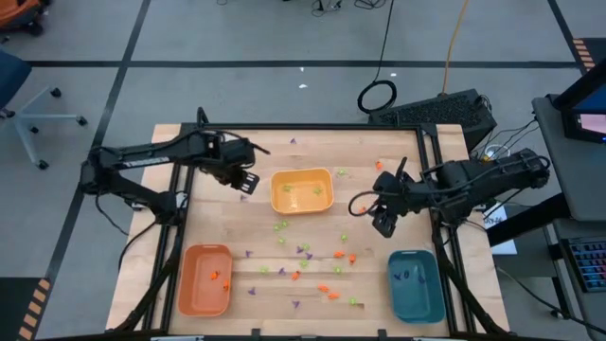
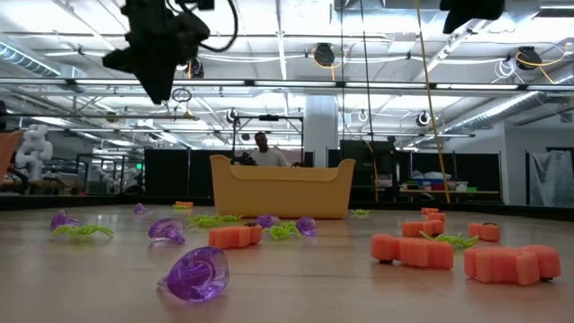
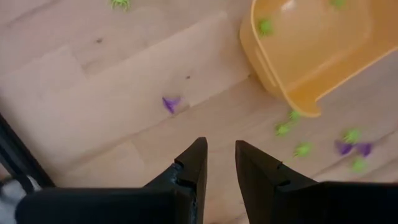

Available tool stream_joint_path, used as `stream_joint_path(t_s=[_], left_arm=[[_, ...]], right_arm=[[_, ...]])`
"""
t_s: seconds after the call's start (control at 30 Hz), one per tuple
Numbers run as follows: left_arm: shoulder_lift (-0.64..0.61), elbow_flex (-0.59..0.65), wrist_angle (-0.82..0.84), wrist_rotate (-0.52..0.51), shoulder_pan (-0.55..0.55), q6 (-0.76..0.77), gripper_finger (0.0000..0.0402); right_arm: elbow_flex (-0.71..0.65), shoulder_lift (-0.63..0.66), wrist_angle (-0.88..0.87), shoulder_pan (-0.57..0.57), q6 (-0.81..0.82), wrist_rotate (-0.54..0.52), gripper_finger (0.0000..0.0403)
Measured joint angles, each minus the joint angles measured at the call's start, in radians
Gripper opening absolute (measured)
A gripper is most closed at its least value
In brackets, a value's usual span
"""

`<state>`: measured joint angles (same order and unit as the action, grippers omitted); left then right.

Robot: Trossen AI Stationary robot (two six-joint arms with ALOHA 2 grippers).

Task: Sort Halloween decoration
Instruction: Put the green spider toy into the yellow bin

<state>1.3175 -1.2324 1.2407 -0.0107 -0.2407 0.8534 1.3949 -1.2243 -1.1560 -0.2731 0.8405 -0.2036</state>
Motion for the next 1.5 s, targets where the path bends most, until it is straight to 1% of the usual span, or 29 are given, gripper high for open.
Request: stream_joint_path(t_s=[0.07, 0.17, 0.3, 0.4, 0.5, 0.6, 0.7, 0.87, 0.97, 1.1, 1.27, 1.4, 1.5], left_arm=[[0.030, 0.000, 0.001, 0.009, -0.021, -0.068, 0.0081], [0.075, 0.000, 0.000, 0.016, -0.037, -0.121, 0.0081], [0.108, 0.000, -0.001, 0.027, -0.041, -0.128, 0.0081], [0.116, 0.000, -0.013, 0.020, -0.041, -0.137, 0.0081], [0.116, 0.000, -0.032, 0.012, -0.070, -0.183, 0.0081], [0.133, 0.000, 0.041, 0.043, -0.149, -0.190, 0.0081], [0.142, 0.000, 0.046, 0.037, -0.223, -0.235, 0.0081], [0.174, 0.000, -0.062, 0.022, -0.329, -0.251, 0.0083], [0.219, 0.000, -0.122, 0.019, -0.373, -0.273, 0.0099], [0.299, 0.000, -0.166, 0.011, -0.403, -0.288, 0.0137], [0.388, 0.000, -0.212, 0.005, -0.405, -0.291, 0.0182], [0.426, 0.000, -0.239, -0.003, -0.405, -0.283, 0.0191], [0.442, 0.000, -0.242, -0.051, -0.405, -0.263, 0.0192]], right_arm=[[0.000, 0.000, 0.020, 0.011, 0.053, -0.001, 0.0169], [0.000, -0.001, 0.047, 0.019, 0.157, -0.013, 0.0169], [0.000, -0.020, 0.055, 0.025, 0.307, -0.094, 0.0169], [0.000, -0.037, 0.067, 0.031, 0.349, -0.133, 0.0169], [0.000, -0.054, 0.064, 0.033, 0.305, -0.126, 0.0169], [0.000, -0.068, 0.050, 0.048, 0.247, -0.109, 0.0169], [0.000, -0.078, 0.046, 0.071, 0.213, -0.113, 0.0169], [-0.001, -0.088, 0.050, 0.121, 0.128, -0.110, 0.0169], [-0.001, -0.089, 0.051, 0.145, 0.077, -0.110, 0.0169], [-0.001, -0.089, 0.051, 0.167, 0.053, -0.108, 0.0169], [-0.001, -0.089, 0.049, 0.169, 0.044, -0.088, 0.0169], [-0.001, -0.089, 0.049, 0.169, 0.029, -0.077, 0.0169], [-0.001, -0.089, 0.048, 0.169, 0.025, -0.076, 0.0169]])
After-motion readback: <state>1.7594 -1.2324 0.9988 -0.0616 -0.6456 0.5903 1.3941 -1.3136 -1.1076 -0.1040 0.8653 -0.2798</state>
